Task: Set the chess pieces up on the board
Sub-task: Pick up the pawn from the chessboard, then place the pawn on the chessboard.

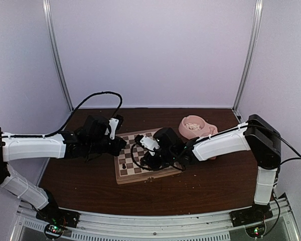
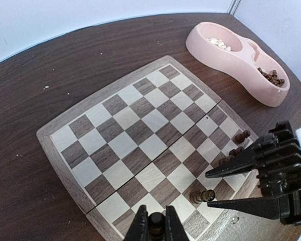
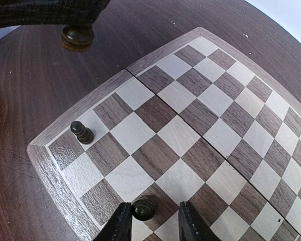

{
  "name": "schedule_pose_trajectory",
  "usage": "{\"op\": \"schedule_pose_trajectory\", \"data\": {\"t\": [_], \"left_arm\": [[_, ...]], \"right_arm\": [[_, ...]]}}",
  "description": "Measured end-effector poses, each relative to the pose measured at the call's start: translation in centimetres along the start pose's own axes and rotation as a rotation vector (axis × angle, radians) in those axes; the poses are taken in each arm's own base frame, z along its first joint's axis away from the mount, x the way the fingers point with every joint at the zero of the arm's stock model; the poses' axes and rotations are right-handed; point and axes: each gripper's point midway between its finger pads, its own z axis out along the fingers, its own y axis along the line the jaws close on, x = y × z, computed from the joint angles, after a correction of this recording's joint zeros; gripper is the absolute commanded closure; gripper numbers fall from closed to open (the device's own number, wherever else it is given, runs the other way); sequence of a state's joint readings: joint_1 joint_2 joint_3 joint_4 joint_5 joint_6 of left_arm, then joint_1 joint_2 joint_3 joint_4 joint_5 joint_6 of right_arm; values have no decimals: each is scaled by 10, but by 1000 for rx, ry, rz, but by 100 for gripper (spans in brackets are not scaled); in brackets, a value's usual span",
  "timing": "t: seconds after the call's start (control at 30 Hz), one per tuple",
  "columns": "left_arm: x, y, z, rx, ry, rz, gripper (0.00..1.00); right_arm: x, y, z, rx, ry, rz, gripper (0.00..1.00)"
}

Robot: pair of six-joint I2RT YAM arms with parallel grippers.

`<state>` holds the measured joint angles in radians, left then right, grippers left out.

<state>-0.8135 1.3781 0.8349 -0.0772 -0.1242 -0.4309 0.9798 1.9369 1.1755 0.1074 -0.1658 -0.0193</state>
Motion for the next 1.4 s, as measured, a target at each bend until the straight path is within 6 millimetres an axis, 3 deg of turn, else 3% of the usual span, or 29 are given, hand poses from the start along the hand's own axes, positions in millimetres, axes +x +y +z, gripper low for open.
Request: {"op": "schedule_pose_trajectory", "data": {"t": [0.43,0.73,1.1,1.4], "left_arm": [[0,1,0,-4,0,18,94],[5,-1,10,-1,26,24,94],[12,-4,55,-23,82,31,97],[12,8,80,-63,-72,46,95]], "right_arm": [[4,7,7,-41,15,0,81],[0,12,3,-70,-5,0,83],[-32,6,-52,-42,-147,-6,83],[-30,-17,-81,63,-224,10,82]]}}
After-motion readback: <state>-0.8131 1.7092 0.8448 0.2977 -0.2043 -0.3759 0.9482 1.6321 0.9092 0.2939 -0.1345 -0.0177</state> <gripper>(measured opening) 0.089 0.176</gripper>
